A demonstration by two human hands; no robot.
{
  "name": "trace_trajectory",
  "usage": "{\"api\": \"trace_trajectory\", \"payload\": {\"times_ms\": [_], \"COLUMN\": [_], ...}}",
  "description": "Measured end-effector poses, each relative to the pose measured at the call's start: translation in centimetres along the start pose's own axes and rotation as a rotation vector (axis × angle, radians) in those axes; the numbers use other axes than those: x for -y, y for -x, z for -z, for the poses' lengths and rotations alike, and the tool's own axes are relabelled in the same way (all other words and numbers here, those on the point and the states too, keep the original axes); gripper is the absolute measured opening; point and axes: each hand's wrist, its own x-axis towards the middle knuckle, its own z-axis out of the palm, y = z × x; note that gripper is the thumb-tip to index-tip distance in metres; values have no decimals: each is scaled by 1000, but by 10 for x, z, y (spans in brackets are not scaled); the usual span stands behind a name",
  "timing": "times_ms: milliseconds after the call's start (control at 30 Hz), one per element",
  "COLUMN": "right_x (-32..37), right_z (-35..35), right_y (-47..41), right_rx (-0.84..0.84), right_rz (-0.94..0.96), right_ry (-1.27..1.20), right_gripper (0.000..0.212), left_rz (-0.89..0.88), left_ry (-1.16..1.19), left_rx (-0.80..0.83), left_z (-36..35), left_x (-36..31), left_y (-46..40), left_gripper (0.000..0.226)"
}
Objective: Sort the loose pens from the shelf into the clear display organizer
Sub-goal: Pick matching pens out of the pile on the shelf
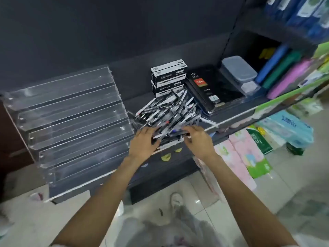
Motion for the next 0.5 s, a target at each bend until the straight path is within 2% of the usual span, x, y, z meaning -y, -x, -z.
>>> {"api": "trace_trajectory", "payload": {"times_ms": [100, 233, 333, 500], "right_x": [-19, -35, -45, -52], "right_z": [-1, -10, -18, -20], "right_y": [-41, -79, -94, -110], "right_rx": [67, 281, 367, 277], "right_rz": [78, 176, 197, 232], "right_ry": [62, 220, 248, 296], "right_gripper": [44, 64, 77, 73], "left_rz": [102, 159, 134, 58], "left_ry": [-69, -131, -161, -112], "left_rx": [83, 217, 267, 263], "left_z": [-8, -20, -27, -26], "left_x": [-8, -7, -2, 7], "left_y": [-31, -58, -74, -98], "left_gripper": [68, 82, 77, 57]}}
